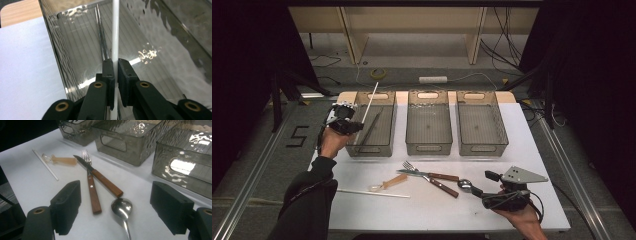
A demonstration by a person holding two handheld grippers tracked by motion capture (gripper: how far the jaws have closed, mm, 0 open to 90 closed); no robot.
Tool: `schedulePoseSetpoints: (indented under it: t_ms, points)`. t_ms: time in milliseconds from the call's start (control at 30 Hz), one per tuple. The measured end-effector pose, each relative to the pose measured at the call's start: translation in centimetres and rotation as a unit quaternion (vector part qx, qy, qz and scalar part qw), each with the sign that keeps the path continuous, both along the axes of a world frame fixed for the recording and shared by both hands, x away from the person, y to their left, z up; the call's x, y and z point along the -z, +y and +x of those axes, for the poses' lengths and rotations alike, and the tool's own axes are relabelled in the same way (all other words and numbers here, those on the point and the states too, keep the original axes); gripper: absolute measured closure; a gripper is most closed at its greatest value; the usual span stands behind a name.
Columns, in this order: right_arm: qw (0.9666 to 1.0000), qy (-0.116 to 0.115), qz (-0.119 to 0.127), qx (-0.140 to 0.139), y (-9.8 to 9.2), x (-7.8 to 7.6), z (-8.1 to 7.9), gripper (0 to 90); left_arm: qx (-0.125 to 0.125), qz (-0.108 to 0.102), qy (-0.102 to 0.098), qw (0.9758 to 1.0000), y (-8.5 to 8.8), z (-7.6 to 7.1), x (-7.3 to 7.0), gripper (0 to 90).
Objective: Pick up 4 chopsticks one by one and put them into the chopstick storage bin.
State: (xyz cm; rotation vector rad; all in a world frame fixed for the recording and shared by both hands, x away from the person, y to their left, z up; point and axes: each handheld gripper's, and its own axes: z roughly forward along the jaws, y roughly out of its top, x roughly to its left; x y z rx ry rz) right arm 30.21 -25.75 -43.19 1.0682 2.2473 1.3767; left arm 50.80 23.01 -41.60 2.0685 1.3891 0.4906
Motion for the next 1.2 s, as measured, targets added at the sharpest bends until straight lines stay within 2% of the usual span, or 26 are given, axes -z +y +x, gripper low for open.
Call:
schedulePoseSetpoints:
  t_ms: [167,267,400,467,533,600,667,767,800,867,1000,1100,1200]
  points:
    - [1.0,0.002,-0.002,0.0,0.1,0.0,0.0,25.9,-0.001,0.005,0.013,0.9999,0.2,0.1,0.6,83.0]
    - [1.0,0.001,-0.002,-0.001,0.1,0.0,0.0,26.0,-0.006,0.003,0.013,0.9999,0.4,0.1,0.8,81.8]
    - [1.0,0.002,0.001,0.001,0.0,0.0,0.0,25.9,-0.013,-0.012,0.008,0.9998,0.4,-0.1,0.5,76.1]
    - [1.0,0.003,0.0,0.001,0.0,0.0,0.0,26.0,-0.007,-0.02,0.005,0.9998,0.4,-0.5,0.0,72.0]
    - [1.0,0.003,0.0,0.0,0.0,0.0,0.0,25.9,0.004,-0.027,0.008,0.9996,0.4,-0.9,-0.4,66.4]
    - [1.0,0.002,0.0,0.001,0.1,0.0,-0.1,25.9,0.014,-0.03,-0.003,0.9995,0.0,-2.1,-1.1,59.1]
    - [1.0,0.002,0.0,0.001,0.1,0.0,-0.1,26.0,0.029,-0.041,0.003,0.9988,-0.2,-3.0,-1.6,53.2]
    - [1.0,0.002,-0.001,0.001,0.1,0.0,-0.1,26.0,0.056,-0.034,0.006,0.9978,-0.8,-4.4,-2.0,45.3]
    - [1.0,0.002,-0.002,0.001,0.1,0.0,-0.1,26.0,0.064,-0.036,0.004,0.9973,-0.9,-4.9,-2.1,43.9]
    - [1.0,0.002,-0.001,0.001,0.1,0.0,-0.1,26.0,0.081,-0.031,0.012,0.9962,-1.1,-5.4,-2.4,41.1]
    - [1.0,0.0,0.0,-0.001,0.1,-0.1,-0.1,25.9,0.092,-0.03,0.006,0.9953,-1.2,-6.3,-3.1,37.0]
    - [1.0,-0.002,-0.001,-0.002,0.1,-0.1,-0.1,26.0,0.117,-0.01,0.014,0.993,-1.3,-7.5,-3.2,34.7]
    - [1.0,-0.001,-0.003,-0.002,0.2,-0.1,-0.2,26.0,0.124,-0.01,0.012,0.9921,-1.3,-8.3,-3.3,33.5]
